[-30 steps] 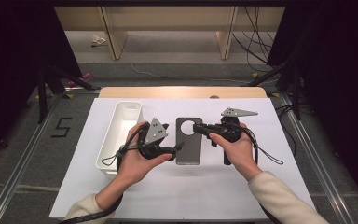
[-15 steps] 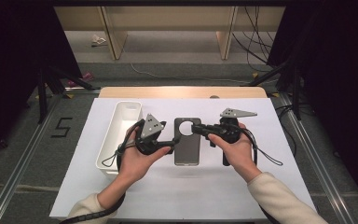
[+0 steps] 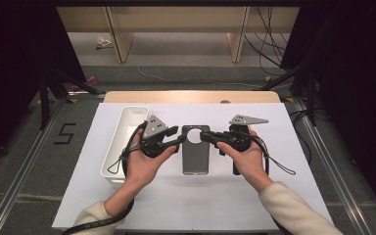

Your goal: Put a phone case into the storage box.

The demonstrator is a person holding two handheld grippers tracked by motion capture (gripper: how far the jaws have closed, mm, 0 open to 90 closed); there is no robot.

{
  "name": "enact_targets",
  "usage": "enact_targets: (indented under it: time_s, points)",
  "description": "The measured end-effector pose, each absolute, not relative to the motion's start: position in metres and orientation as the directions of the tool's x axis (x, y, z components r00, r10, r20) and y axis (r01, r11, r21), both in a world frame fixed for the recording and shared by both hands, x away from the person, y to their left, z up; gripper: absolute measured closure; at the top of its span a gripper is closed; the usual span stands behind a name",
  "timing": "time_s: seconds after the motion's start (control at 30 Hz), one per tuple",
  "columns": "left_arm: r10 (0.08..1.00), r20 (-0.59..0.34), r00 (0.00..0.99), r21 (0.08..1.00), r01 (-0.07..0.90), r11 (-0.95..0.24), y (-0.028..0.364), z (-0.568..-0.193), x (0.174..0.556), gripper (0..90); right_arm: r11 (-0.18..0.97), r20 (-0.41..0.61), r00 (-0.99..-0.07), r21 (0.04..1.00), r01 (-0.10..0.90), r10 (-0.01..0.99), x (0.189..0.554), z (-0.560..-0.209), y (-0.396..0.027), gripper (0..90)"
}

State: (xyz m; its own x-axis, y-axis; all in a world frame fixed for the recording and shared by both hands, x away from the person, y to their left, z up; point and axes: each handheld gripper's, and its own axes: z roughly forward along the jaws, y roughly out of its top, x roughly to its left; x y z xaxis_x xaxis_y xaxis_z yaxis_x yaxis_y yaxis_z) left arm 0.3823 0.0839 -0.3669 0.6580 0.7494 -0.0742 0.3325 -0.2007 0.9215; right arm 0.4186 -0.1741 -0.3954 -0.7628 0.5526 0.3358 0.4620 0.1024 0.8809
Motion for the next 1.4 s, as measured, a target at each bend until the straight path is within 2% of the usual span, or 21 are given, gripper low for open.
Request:
enact_targets:
  time_s: [0.17, 0.53, 0.97, 1.4]
  points:
    - [0.749, -0.117, 0.652, 0.914, 0.365, -0.176, 0.0784, -0.3671, 0.3860, 68.1, 0.105, 0.328, -0.764, 0.884, 0.456, 0.556, 0.4179, -0.3959, -0.1733, 81.9]
    - [0.759, -0.168, 0.629, 0.906, 0.401, -0.132, 0.0783, -0.3693, 0.3874, 77.8, 0.106, 0.320, -0.764, 0.887, 0.449, 0.561, 0.4177, -0.3960, -0.1729, 81.8]
    - [0.755, -0.199, 0.624, 0.907, 0.409, -0.099, 0.0807, -0.3682, 0.3876, 81.8, 0.113, 0.302, -0.764, 0.892, 0.437, 0.570, 0.4174, -0.3951, -0.1729, 81.6]
    - [0.756, -0.171, 0.632, 0.912, 0.391, -0.121, 0.0808, -0.3687, 0.3876, 82.8, 0.129, 0.283, -0.767, 0.895, 0.427, 0.577, 0.4169, -0.3952, -0.1721, 81.6]
